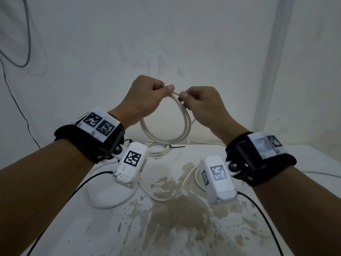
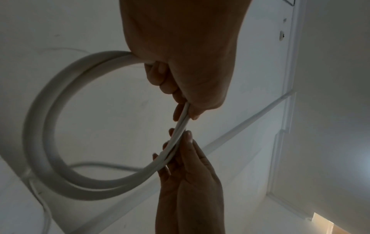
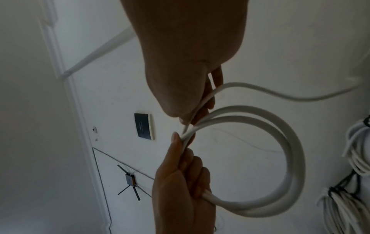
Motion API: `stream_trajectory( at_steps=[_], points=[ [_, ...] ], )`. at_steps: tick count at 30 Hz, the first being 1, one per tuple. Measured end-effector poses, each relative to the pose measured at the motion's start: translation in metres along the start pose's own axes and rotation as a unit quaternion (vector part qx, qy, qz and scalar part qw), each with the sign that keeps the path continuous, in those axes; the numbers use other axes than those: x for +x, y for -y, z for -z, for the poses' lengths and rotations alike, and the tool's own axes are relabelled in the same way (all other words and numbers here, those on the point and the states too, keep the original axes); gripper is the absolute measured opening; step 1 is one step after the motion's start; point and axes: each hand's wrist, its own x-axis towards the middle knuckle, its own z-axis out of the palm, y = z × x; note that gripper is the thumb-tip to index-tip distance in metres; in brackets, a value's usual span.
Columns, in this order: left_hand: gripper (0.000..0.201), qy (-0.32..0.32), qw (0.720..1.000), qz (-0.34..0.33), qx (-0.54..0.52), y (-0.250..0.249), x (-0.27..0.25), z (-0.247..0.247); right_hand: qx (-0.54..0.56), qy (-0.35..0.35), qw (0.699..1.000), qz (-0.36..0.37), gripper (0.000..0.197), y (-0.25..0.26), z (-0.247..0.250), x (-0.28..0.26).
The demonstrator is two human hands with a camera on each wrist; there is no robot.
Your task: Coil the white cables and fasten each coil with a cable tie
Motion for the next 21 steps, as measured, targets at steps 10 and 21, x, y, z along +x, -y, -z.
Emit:
stream_trajectory(
  at_steps=[10, 21],
  points=[
    [0.039, -0.008, 0.992, 0.029, -0.121, -0.004, 0.0, 0.002, 0.28, 0.169, 0.931, -0.165, 0.024, 0.002, 0.029, -0.01],
    [0.032, 0.033, 0.997, -0.064, -0.03, -0.007, -0.005, 0.006, 0.559, 0.34, 0.721, -0.23, 0.026, -0.005, 0.001, -0.027]
  ],
)
